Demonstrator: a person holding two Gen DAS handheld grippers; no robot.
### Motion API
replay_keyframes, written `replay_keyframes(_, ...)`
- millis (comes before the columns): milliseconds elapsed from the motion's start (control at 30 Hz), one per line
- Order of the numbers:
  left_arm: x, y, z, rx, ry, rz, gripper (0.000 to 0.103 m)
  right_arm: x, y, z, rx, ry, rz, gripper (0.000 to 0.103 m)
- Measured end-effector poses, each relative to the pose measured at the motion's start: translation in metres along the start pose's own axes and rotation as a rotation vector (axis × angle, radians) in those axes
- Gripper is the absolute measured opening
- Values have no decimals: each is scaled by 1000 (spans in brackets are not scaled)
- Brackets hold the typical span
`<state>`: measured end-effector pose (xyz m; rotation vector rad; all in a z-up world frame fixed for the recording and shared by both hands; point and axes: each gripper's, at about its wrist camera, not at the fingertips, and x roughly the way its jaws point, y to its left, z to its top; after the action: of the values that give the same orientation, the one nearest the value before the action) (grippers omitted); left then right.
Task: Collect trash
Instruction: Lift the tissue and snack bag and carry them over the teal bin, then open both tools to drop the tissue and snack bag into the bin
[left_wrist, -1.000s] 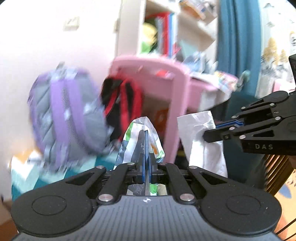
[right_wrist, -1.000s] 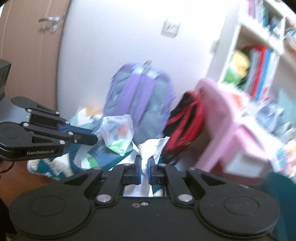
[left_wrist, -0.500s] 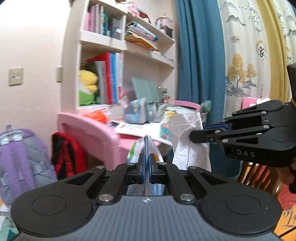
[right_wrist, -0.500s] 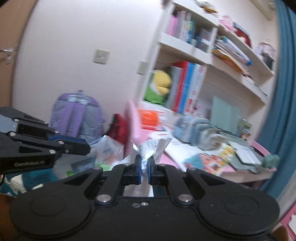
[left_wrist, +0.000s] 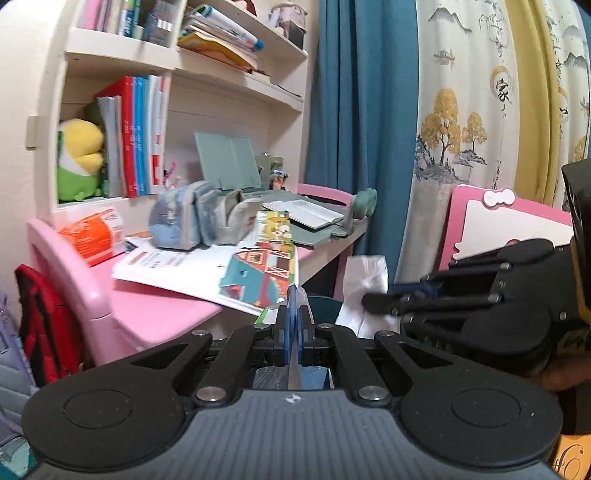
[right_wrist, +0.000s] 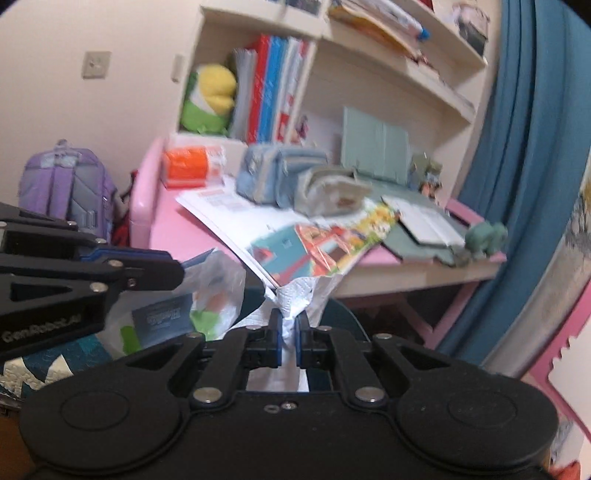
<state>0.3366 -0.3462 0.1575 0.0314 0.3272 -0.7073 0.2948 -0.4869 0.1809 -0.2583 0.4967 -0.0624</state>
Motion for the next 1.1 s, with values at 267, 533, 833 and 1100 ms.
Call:
replay_keyframes(267,60,-12,-3,-38,114,-46,3,35,-20,-22,75,168,12,13)
replay_keyframes(533,98,-21,-31,-48,270,-73,3,45,-36,-32,146,243,23,30)
replay_keyframes(833,111,-25,-50,-72,377,-74,4,31,-45,-35,196,282,51,42)
replay_keyframes(1100,97,-37,-51,-56,381,-80,6,3,-49,-39,217,268,54,47)
